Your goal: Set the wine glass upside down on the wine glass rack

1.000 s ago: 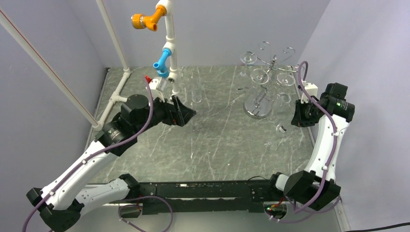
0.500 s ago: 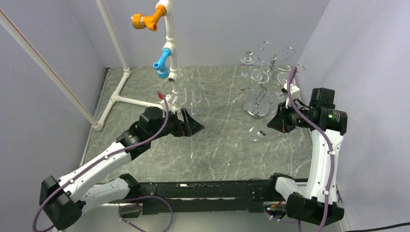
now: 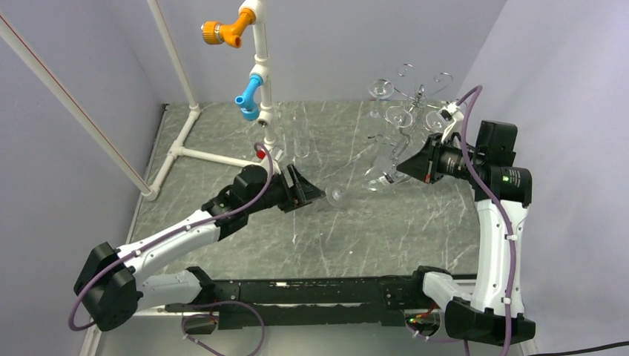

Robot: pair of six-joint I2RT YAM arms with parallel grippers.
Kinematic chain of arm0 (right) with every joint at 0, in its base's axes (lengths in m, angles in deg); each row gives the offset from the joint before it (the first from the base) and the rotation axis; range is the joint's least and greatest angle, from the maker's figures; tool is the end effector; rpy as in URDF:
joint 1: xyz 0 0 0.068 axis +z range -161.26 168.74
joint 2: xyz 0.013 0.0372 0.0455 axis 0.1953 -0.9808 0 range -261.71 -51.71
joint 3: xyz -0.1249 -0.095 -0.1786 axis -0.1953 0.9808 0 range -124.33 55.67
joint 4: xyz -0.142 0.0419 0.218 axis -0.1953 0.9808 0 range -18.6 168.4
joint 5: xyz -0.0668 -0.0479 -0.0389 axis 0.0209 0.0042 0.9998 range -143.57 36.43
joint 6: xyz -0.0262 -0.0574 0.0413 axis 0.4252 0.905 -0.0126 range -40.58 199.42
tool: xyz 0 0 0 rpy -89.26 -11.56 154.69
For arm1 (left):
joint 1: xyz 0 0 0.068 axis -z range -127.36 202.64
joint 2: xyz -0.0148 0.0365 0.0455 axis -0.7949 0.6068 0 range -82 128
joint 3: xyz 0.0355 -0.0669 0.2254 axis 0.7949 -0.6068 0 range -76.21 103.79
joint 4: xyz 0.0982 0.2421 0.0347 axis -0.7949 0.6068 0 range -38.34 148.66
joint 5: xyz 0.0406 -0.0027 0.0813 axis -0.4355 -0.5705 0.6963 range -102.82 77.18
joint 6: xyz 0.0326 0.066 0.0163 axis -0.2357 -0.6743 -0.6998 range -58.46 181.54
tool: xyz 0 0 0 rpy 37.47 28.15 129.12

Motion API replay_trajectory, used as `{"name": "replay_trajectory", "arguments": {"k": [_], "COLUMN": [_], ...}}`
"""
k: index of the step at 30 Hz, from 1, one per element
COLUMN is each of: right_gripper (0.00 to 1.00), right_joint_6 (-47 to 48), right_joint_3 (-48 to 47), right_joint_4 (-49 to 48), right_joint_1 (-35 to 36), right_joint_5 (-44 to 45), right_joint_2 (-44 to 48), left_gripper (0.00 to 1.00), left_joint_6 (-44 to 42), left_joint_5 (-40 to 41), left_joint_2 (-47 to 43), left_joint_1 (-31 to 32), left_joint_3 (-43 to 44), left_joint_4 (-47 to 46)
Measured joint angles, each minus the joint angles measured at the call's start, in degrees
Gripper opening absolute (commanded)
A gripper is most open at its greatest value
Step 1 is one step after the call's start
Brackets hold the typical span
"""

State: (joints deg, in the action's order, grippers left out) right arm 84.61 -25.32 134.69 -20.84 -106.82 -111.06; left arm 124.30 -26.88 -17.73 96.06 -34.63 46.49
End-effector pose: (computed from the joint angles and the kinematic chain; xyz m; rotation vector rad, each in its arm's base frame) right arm 0.2012 0.0178 0.3817 -0.3820 2.0643 0.9002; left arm 0.2087 -0.2187 0.2376 -0.1698 2.1556 -1.4215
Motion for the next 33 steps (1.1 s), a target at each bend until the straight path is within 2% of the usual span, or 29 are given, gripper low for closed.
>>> {"name": "replay_trajectory", "arguments": {"k": [9,18,23,26,27,31,33], "right_gripper": [0.00,0.00,0.00,0.00,0.00,0.00,0.17], "right_joint_6": [-6.93,-10.03,-10.73,-10.58,-10.47,-10.32,-10.01], "right_joint_3": [-0.76,-0.74,-0.74,-0.74,-0.74,-0.74,-0.74], "right_joint_4": [-5.14,-7.39,-7.65,-7.50,-7.39,-7.10,-6.69], "right_joint_1": [0.26,0.31,0.31,0.31,0.31,0.42,0.42], "right_joint_5": [-2.95,-4.33,-4.57,-4.94,-4.98,-5.64,-5.84], "right_joint_2": [-0.13,0.33,0.76,1.09,1.22,1.64,1.90], "left_gripper": [0.62,0.32,0.29,0.05,0.00,0.00,0.00], "left_joint_6": [7.08,10.03,10.40,10.27,10.27,8.52,8.11], "left_joint_5": [0.37,0.11,-0.20,-0.17,-0.11,-0.59,-0.63], "left_joint_2": [4.85,6.43,6.88,6.88,6.86,6.82,6.67], "left_joint_1": [1.44,1.84,1.84,1.84,1.84,2.40,2.54], "left_joint_3": [-0.13,-0.15,-0.15,-0.15,-0.15,-0.52,-0.66], "left_joint_4": [-6.29,-11.37,-12.79,-13.03,-12.98,-13.20,-13.09]}}
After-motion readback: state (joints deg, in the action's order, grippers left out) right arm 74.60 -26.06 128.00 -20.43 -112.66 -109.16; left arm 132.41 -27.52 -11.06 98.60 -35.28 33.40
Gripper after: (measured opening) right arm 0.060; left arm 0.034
